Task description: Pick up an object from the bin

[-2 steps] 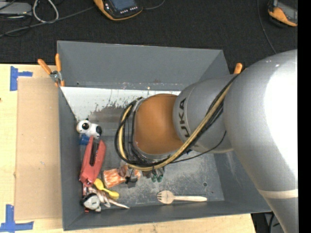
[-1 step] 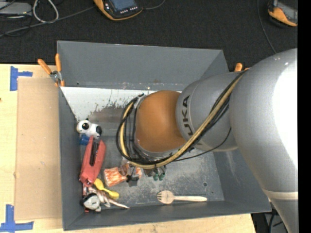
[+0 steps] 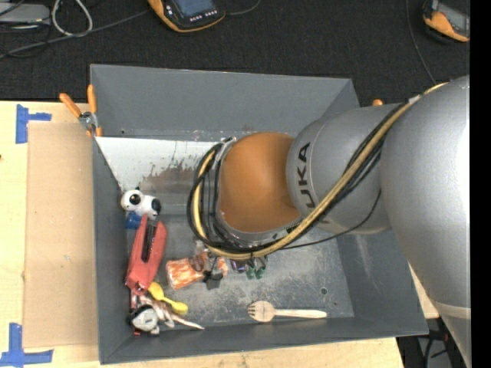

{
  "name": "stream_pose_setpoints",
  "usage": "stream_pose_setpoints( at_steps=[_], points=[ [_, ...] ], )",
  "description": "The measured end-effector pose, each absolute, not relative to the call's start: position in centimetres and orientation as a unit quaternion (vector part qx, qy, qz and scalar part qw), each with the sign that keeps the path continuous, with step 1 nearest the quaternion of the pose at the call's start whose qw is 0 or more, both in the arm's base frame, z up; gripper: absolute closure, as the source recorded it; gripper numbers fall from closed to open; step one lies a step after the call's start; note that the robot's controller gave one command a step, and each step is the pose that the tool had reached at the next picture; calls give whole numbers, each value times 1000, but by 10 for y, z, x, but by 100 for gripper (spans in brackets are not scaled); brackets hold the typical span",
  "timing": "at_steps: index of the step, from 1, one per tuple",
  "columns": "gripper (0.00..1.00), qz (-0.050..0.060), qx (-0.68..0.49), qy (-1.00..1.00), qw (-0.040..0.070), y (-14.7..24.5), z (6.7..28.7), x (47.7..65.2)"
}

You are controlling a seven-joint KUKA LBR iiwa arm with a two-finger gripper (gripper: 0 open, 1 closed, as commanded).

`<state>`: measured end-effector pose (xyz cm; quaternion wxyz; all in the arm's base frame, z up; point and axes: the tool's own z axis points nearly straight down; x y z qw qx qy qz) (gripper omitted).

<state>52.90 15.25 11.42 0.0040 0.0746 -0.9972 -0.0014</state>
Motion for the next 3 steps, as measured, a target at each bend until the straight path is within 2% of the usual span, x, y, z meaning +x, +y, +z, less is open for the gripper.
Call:
stream_pose_setpoints(
  at_steps=[2, 3],
  points=[
    [100, -2, 74, -997, 4, 153, 137, 529],
    [100, -1, 73, -997, 7, 152, 164, 528]
  ],
)
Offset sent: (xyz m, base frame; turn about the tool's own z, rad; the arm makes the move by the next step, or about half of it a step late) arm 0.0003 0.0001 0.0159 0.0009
